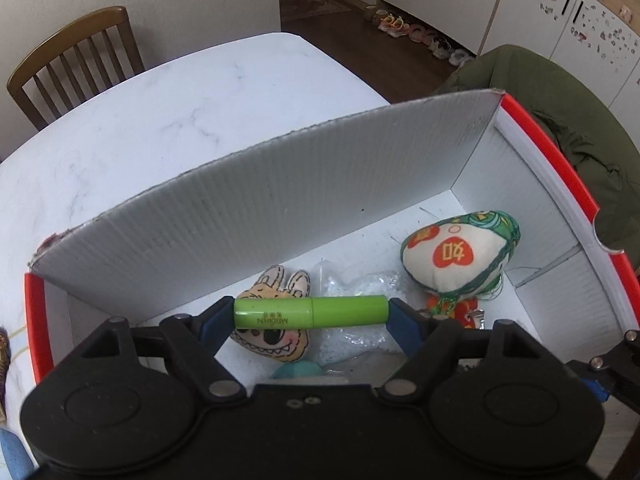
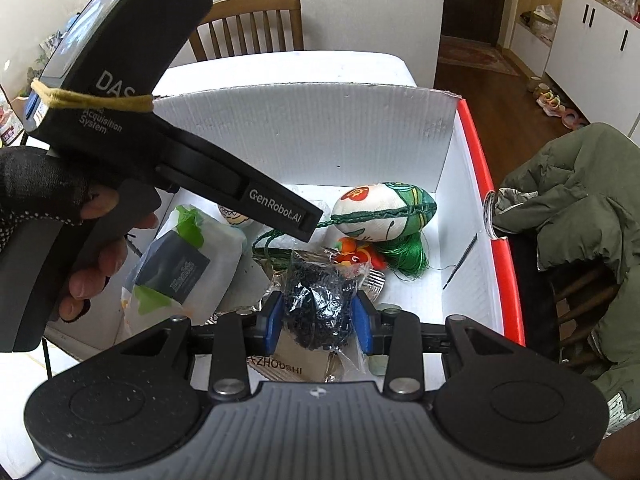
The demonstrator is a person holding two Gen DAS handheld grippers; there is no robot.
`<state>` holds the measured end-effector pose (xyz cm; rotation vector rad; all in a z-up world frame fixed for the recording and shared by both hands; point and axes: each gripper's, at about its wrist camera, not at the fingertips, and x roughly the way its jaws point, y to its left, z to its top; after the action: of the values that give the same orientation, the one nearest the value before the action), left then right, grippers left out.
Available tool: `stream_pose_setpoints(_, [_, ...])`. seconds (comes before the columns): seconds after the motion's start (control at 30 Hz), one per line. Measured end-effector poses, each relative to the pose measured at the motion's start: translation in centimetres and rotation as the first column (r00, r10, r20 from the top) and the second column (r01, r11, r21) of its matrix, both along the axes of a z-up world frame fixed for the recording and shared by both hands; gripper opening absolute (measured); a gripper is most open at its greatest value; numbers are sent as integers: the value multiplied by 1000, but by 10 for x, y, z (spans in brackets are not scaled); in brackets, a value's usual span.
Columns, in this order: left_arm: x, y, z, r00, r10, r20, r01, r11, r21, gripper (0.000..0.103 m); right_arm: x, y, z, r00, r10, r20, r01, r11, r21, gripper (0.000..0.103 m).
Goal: Organize objects
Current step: 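Open both grippers to release the battery and black bag in the box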
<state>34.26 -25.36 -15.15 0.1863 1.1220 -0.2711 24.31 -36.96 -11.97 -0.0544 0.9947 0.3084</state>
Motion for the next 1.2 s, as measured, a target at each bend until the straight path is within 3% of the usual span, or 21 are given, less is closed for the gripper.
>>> stream_pose_setpoints(0.3, [0, 1, -3, 1000, 8, -14, -8, 1000, -2, 81, 0, -5, -3, 1000, -6, -7, 6, 1000, 12, 38])
stream_pose_setpoints(0.47, [-3, 4, -1, 1000, 20, -12, -21, 1000, -6, 82, 0, -8, -1, 1000, -13, -5, 13, 1000, 16, 48])
stream_pose_setpoints(0.57, [-7, 6, 2, 1000, 24, 0, -24, 1000, -11, 85, -2, -9, 1, 1000, -16, 3, 16, 1000, 20, 54])
stream_pose_setpoints(0.8, [-15, 12, 13, 999, 40, 31, -39, 999, -38, 87, -6, -13, 9, 999, -26, 21, 25, 999, 31, 56])
stream_pose_setpoints(0.9, [-20, 15, 21, 998, 49, 49, -46, 997, -58, 88, -9, -13, 14, 999, -27, 40, 25, 999, 41, 63])
stream_pose_setpoints(1.2, [-39, 32, 45, 992, 65, 108, -54, 993, -103, 94, -18, -12, 30, 997, -24, 70, 19, 998, 62, 64])
